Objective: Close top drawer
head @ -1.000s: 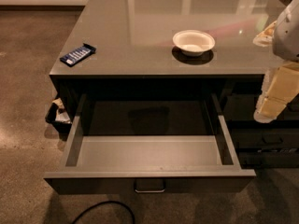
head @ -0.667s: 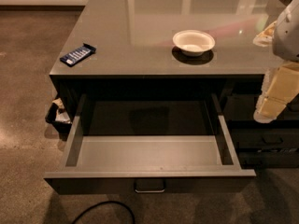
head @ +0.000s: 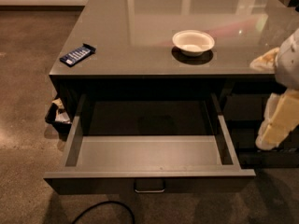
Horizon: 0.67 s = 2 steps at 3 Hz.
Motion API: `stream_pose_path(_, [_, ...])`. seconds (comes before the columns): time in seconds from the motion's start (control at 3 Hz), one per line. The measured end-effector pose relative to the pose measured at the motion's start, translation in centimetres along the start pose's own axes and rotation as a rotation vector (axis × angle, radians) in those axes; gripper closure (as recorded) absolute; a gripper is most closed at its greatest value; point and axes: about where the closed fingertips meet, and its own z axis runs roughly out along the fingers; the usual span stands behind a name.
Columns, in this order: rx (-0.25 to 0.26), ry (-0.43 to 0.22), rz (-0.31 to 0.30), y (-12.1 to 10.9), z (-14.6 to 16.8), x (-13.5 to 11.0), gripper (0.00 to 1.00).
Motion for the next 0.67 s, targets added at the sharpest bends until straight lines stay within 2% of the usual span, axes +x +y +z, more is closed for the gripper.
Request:
stream_pose_path(0.33, [-0.059,-0.052,0.01,3.6,1.6,0.6,0.0])
stream_pose_path(0.67, [-0.108,-0.076,0.041,7.2,3.9,1.3,0.0])
